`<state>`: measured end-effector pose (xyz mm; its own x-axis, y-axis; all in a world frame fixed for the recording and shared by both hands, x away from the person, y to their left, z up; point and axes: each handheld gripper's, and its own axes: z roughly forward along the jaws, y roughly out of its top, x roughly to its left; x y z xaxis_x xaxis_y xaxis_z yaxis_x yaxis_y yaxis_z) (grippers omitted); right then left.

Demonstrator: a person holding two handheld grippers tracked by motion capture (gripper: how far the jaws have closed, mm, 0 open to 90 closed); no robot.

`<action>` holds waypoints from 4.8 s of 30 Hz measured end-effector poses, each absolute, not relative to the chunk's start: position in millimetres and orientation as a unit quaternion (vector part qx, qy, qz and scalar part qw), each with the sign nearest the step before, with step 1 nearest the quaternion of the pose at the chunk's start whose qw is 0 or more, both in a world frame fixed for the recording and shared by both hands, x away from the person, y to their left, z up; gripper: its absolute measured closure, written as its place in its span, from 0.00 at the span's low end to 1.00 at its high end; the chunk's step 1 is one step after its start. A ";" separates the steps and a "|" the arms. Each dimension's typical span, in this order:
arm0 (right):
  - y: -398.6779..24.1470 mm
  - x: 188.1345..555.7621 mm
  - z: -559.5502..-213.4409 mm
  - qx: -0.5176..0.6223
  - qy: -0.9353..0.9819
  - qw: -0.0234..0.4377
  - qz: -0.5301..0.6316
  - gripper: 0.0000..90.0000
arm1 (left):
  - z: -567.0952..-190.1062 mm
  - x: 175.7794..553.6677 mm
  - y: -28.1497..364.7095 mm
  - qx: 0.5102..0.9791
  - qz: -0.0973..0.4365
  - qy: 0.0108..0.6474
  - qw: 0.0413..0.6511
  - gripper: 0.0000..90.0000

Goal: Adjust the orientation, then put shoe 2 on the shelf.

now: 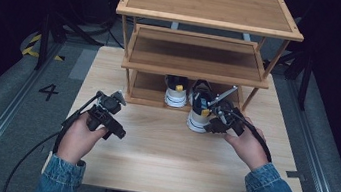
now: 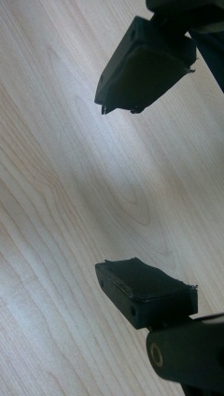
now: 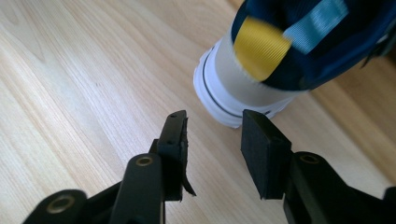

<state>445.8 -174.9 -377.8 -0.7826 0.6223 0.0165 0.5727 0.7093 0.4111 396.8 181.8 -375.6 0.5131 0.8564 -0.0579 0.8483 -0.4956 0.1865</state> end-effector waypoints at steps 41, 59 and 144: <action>-165.9 490.9 -393.4 0.373 0.892 0.122 0.225 0.86 | -380.2 389.4 195.3 0.853 0.017 0.511 0.101 0.19; -158.9 507.7 -405.7 0.359 0.884 0.181 0.239 0.89 | -383.1 378.1 210.5 0.842 0.014 0.531 0.098 0.19; -367.3 420.2 -423.5 0.473 0.821 0.106 0.302 0.19 | -403.1 410.4 213.0 0.852 0.091 0.499 0.130 0.19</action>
